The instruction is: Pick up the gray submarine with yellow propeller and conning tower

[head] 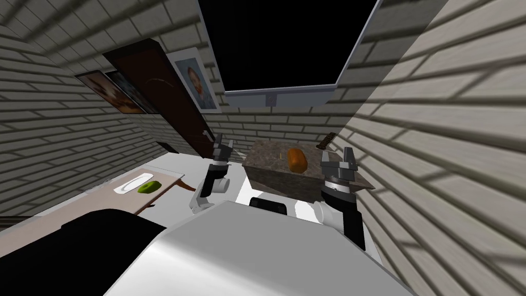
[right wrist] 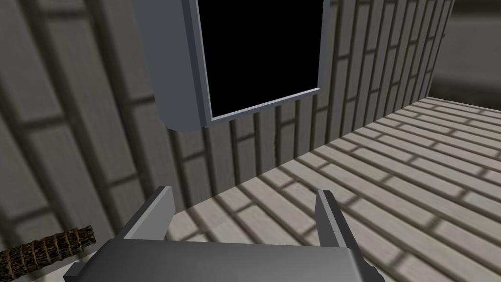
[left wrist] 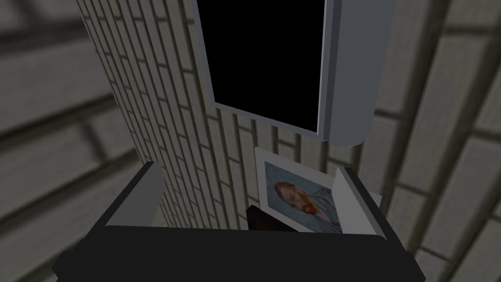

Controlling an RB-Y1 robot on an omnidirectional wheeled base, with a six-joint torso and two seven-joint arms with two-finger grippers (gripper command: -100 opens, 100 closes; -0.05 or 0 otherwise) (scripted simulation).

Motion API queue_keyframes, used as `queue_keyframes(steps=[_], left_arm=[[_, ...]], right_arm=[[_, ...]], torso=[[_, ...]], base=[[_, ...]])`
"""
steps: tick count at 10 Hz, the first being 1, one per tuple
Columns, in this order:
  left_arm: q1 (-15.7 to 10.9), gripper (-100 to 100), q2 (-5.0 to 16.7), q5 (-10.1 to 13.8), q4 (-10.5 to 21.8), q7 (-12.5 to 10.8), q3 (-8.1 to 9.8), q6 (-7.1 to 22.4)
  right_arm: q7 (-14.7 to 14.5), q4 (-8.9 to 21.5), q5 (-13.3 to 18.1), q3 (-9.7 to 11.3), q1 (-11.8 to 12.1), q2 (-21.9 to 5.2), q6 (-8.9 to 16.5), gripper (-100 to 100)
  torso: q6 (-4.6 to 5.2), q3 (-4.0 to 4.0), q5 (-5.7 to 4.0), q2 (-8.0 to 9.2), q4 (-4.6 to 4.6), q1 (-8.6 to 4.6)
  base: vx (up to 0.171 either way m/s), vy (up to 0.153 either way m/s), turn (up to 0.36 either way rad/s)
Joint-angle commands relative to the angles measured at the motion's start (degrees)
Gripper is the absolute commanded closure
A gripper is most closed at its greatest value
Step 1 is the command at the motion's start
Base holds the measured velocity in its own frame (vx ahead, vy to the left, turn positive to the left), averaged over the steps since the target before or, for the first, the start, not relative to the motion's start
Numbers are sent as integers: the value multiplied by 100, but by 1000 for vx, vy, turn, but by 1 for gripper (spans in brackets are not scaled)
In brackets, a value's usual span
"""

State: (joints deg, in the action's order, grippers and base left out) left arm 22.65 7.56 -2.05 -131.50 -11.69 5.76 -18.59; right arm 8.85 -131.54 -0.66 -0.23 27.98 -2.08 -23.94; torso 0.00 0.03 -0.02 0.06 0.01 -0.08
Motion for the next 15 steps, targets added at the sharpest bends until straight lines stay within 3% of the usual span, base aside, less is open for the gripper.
queue_keyframes(steps=[1,2,3,4,5,6,7,8,9,10,11,14,15], left_arm=[[-45,-100,-1,4,30,-126,12,181],[-157,-100,22,32,95,-373,75,401],[-157,-100,22,32,95,-373,75,466],[-273,-100,43,63,160,-621,139,663],[-273,-100,43,63,160,-629,139,762],[-392,-100,65,94,227,-867,206,983],[-392,-100,65,94,227,-891,206,1067],[-514,-100,89,128,297,-1118,273,1281],[-514,-100,89,128,297,-1158,273,1379],[-637,-100,112,163,371,-1382,340,1582],[-637,-100,112,163,371,-1427,340,1698],[-887,-100,153,241,534,-1917,473,2174],[-887,-100,153,241,534,-1962,473,2322]], right_arm=[[0,0,0,0,0,0,0,0],[0,0,0,0,0,0,0,0],[0,0,0,0,0,0,0,0],[0,0,0,0,0,0,0,0],[0,0,0,0,0,0,0,0],[0,0,0,0,0,0,0,0],[0,0,0,0,0,0,0,0],[0,0,0,0,0,0,0,0],[0,0,0,0,0,0,0,0],[0,0,0,0,0,0,0,0],[0,0,0,0,0,0,0,0],[0,0,0,0,0,0,0,0],[0,0,0,0,0,0,0,0]], torso=[[0,0,0,0,0,0],[-1,0,0,-1,0,1],[0,0,0,0,0,-2],[-1,0,0,0,0,-1],[0,0,0,0,0,-2],[-1,0,-1,0,0,-1],[0,0,-1,0,0,-3],[-1,0,-1,0,0,-2],[0,0,-1,0,0,-3],[-1,0,-1,0,0,-2],[0,0,-1,0,0,-3],[-1,-1,-1,-1,0,-2],[-1,0,-1,-1,0,-2]], base=[[-14,-20,-10],[-20,-28,-22],[-16,-24,-11],[-20,-28,-23],[-17,-24,-10],[-19,-30,-15],[-17,-27,-11],[-19,-33,-22],[-17,-27,-7],[-22,-31,-9],[-16,-27,-8],[-16,-30,-4],[-14,-27,-1]])
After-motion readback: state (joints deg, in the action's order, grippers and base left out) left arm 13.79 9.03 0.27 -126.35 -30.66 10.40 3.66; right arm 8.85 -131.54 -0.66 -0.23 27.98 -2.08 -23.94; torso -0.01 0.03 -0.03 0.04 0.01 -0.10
